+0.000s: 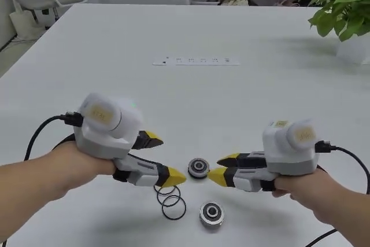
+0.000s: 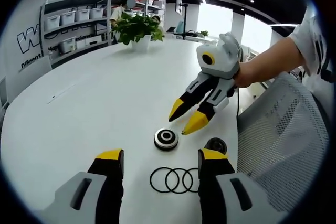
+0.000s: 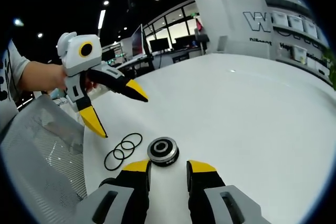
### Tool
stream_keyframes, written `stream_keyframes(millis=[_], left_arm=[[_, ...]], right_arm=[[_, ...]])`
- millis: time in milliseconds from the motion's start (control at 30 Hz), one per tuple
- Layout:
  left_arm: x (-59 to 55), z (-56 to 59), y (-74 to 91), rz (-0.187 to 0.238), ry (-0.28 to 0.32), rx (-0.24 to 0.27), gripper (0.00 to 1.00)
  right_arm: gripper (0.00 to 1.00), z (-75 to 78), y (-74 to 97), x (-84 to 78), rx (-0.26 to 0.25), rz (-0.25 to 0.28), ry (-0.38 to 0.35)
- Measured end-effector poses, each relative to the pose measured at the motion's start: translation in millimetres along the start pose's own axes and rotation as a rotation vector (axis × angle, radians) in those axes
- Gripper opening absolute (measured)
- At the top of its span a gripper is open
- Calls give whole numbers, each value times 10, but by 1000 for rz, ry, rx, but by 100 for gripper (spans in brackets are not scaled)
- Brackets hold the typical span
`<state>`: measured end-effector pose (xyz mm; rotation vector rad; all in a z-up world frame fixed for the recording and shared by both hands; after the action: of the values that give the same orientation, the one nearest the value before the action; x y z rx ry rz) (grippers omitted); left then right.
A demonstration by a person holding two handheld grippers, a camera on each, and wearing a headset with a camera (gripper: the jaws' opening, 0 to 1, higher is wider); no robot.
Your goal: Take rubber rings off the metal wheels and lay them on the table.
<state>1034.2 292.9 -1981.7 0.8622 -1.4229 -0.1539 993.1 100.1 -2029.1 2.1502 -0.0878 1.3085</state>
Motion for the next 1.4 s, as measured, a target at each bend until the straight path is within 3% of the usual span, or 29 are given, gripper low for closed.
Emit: stream_keyframes(millis=[267,1033,1400], left_arm=[[30,33,-97,1,-6,-11,52],[80,166,-362,-15,3,-66,33],[88,216,-481,-41,-20,-86,23]], right_arm=[[23,-9,-52,-24,9,-31,39],[20,-3,-110,-16,20,-30,60],[21,-8,-101,-22,18,-28,62]])
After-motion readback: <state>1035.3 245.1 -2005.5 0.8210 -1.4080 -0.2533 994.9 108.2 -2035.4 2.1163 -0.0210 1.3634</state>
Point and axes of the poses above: the centre of the closed fingertips' face, and the gripper's own axes: y roughly backward along the fingers, z roughly to its right, x roughly out of its top, the point moved 9 cm from there along y, roughly backward along the fingers, and after that the axes turned 12 degrees about x, right-handed, at the moved point
